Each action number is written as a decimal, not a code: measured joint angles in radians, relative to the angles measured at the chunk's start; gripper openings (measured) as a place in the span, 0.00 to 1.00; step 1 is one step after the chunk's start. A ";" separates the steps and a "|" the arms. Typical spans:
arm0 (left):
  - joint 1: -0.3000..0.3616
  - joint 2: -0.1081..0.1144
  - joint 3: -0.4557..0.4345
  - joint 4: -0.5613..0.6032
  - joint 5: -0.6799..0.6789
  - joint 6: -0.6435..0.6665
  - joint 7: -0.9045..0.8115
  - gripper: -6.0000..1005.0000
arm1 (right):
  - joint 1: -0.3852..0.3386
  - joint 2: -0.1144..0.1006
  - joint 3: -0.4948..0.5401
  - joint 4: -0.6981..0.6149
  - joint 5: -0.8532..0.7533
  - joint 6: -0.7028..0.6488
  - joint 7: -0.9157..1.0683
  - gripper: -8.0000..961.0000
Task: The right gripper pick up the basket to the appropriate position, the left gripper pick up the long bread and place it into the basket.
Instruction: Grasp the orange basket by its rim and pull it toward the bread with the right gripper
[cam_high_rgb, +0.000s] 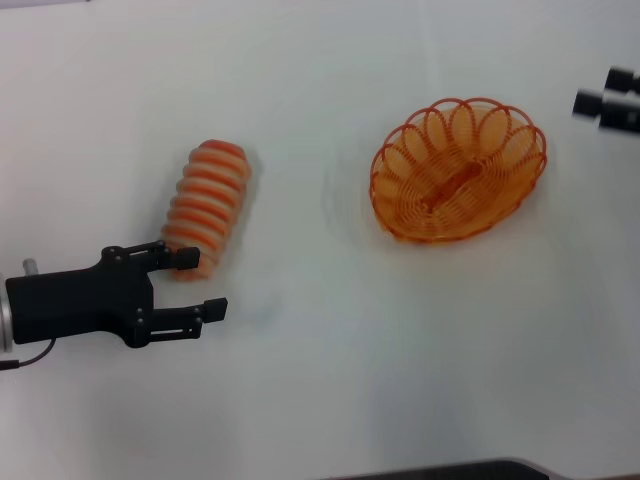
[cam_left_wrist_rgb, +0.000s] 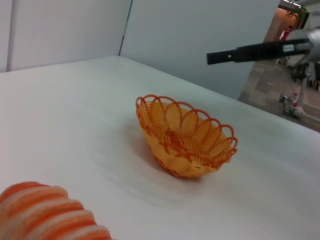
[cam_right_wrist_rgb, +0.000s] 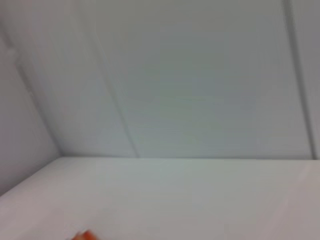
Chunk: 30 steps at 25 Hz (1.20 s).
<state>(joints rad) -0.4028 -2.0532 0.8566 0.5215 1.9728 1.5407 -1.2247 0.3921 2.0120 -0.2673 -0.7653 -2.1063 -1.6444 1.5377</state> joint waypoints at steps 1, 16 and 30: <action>-0.001 0.000 -0.002 0.000 0.000 0.001 0.000 0.81 | 0.013 -0.006 -0.005 -0.008 -0.006 0.021 0.046 0.95; -0.008 -0.003 -0.015 0.001 0.001 0.009 0.000 0.81 | 0.202 -0.048 -0.155 -0.077 -0.296 0.232 0.404 0.93; -0.010 -0.005 -0.012 0.002 0.009 0.010 0.001 0.81 | 0.271 -0.033 -0.329 -0.078 -0.397 0.258 0.430 0.90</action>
<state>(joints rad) -0.4129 -2.0586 0.8444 0.5231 1.9814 1.5510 -1.2240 0.6630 1.9790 -0.5961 -0.8431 -2.5031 -1.3862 1.9676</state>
